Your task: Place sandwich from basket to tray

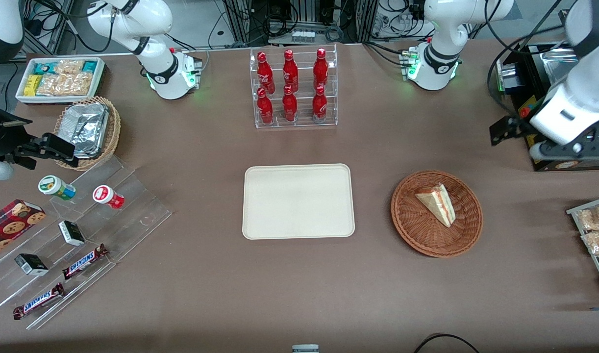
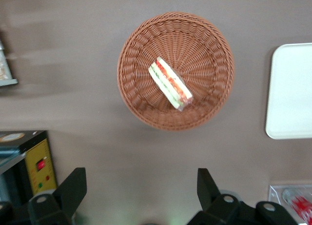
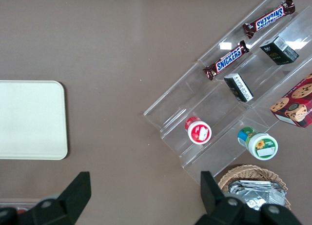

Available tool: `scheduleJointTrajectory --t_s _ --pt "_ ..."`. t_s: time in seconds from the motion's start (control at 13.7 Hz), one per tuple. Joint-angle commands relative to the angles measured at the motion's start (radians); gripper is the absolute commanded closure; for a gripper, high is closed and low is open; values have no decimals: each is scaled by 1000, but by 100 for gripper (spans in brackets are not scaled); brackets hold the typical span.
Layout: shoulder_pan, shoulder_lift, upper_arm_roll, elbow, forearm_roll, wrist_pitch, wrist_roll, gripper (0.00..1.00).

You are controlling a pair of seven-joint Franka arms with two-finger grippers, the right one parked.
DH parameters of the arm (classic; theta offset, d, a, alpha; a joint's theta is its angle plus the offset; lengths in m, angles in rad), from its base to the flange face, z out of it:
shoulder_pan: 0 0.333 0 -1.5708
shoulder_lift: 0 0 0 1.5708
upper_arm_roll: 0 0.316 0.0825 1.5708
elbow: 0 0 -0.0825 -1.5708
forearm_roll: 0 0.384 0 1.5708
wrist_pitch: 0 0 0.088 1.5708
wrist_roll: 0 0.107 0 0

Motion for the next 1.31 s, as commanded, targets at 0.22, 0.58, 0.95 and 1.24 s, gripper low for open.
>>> scheduleJointTrajectory --t_s 0.22,0.58,0.95,1.24 --pt "-14 -18 9 -274 -3 346 -200 0" --pt "-38 67 3 -314 -11 470 -433 0" --pt "-60 166 -19 -309 -12 542 -575 0" --pt "-62 227 -20 -300 -9 559 -568 0"
